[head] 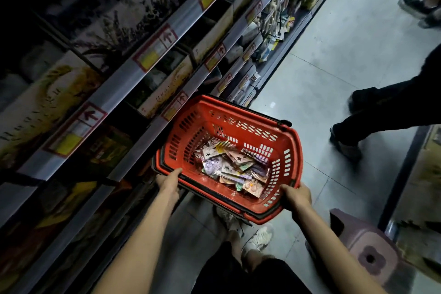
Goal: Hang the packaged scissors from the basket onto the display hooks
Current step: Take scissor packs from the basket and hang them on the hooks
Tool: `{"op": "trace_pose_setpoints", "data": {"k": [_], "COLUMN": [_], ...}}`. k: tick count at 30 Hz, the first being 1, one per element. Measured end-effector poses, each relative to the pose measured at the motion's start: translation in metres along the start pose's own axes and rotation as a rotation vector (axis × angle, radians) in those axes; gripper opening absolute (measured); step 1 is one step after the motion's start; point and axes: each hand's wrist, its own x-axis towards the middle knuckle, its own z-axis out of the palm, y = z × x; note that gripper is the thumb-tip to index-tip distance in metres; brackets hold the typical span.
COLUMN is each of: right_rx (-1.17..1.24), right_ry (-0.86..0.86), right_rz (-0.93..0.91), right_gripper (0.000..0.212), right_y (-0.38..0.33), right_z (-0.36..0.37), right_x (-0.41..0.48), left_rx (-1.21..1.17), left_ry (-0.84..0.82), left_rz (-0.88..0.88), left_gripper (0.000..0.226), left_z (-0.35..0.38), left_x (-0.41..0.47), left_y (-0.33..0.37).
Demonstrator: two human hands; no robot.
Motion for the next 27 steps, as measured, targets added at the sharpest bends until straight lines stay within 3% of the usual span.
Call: {"op": "trace_pose_setpoints", "data": {"k": [8,13,17,24,27], "right_rx": [0.006,0.036,0.020,-0.131,-0.135], "right_ry": [0.058,0.006,-0.044,0.079,0.033], "right_rz": [0.023,0.087,0.080,-0.174,-0.255], "right_gripper": [0.015,0.024,0.024,0.039,0.051], "right_y": [-0.004,0.000,0.002,0.003,0.005], "right_z": [0.006,0.003,0.003,-0.002,-0.007], "right_x": [0.001,0.011,0.010,-0.004,-0.014], "left_rx": [-0.051,-0.082,-0.046,-0.005,-0.044], "left_ry": [0.028,-0.069,-0.078,-0.088,-0.112], "left_rz": [0.039,-0.010,-0.001,-0.057,-0.076], "left_gripper": [0.079,0.055,0.089,0.119,0.112], "left_z": [-0.002,0.004,0.008,0.018,0.016], "left_x": [0.074,0.012,0.009,-0.029,-0.027], "left_y": [-0.040,-0.015,-0.037,-0.082,-0.085]}}
